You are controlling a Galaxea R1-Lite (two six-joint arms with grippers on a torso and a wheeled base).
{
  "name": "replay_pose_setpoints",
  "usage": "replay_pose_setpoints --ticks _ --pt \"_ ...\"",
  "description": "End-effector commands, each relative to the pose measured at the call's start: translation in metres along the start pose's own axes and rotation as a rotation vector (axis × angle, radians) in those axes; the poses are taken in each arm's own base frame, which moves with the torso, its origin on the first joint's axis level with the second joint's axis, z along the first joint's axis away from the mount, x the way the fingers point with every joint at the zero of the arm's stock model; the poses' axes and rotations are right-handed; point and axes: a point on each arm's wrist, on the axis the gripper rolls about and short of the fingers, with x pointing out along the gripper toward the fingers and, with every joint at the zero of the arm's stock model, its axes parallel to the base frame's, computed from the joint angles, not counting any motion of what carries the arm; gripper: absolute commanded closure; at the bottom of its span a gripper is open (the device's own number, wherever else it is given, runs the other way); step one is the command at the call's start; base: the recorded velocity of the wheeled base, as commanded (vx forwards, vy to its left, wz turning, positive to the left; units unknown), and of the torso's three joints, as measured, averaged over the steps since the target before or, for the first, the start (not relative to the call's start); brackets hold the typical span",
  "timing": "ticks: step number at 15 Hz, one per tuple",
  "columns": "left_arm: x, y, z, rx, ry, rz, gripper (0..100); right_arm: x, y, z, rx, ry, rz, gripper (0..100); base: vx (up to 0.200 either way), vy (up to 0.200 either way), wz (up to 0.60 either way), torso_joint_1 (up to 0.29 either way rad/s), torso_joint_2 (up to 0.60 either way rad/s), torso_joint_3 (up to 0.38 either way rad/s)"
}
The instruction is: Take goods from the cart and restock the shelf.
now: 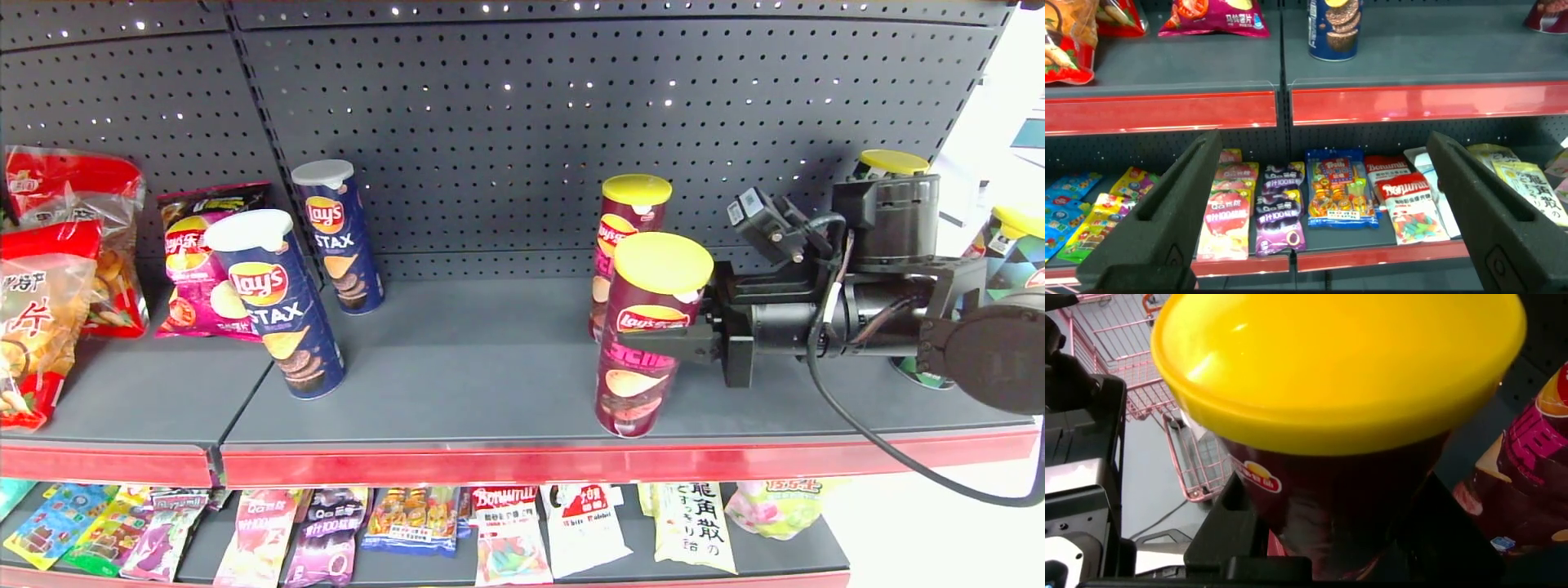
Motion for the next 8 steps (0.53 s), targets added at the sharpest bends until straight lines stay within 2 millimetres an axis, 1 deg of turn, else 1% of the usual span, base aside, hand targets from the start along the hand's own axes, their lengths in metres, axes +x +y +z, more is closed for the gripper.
replay_pose_setpoints --ticks 1,8 --pt "0.0 0.0 0.0 0.0 0.0 0.0 0 0.002 0.0028 -0.0002 0.0 0.003 0.008 100 0.0 0.0 0.0 0.0 0.0 0.0" --pt "0.0 0.0 0.0 0.0 0.0 0.0 0 0.0032 0.0019 -0.0028 0.041 0.014 -0.008 100 0.0 0.0 0.0 0.0 0.0 0.0"
